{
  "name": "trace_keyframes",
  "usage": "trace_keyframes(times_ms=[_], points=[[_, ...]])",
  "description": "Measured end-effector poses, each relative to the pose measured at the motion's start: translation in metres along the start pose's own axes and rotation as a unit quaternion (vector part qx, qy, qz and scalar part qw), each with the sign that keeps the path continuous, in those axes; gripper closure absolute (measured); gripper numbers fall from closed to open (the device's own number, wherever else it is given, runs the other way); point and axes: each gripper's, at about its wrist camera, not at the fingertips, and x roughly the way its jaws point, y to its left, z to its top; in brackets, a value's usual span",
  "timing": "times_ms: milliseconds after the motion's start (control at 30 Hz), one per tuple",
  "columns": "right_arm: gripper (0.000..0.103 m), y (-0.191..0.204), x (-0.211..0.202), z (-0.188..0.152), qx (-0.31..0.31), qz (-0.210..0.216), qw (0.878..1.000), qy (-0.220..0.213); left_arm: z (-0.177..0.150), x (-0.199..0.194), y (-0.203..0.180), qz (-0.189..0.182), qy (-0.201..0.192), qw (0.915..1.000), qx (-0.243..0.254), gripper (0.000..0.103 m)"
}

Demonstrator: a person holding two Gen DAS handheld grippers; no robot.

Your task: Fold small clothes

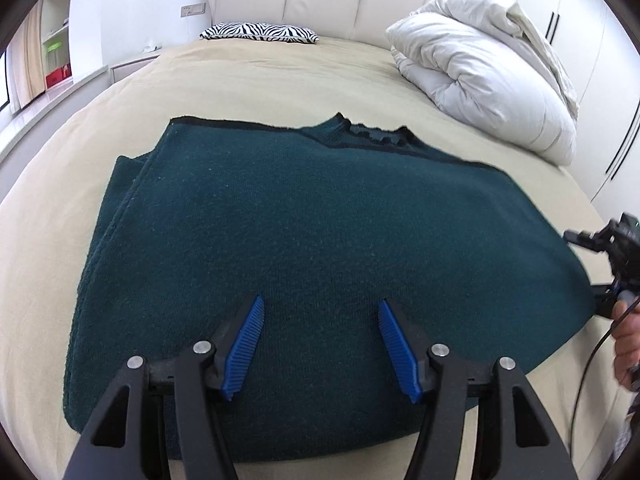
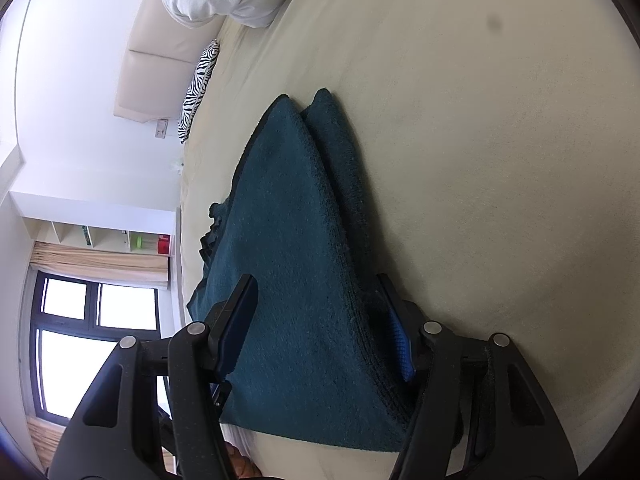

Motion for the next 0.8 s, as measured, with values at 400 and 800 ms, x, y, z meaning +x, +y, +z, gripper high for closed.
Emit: trace_keyframes(times_ms=[400,800], points=[[0.051,0.011,0.009,0.001,-0.021,-0.006,1.0,0.023,0.027,0.026,0.022,-0.034,0.021,0.9981,-0.047,0.041],[0.087,0.02,0.016,-0.005,-0.046,-0.069,0.996,0.015,0.024,0.03,0.027,-0.056,0.014,0.9972,-0.047,0.041]])
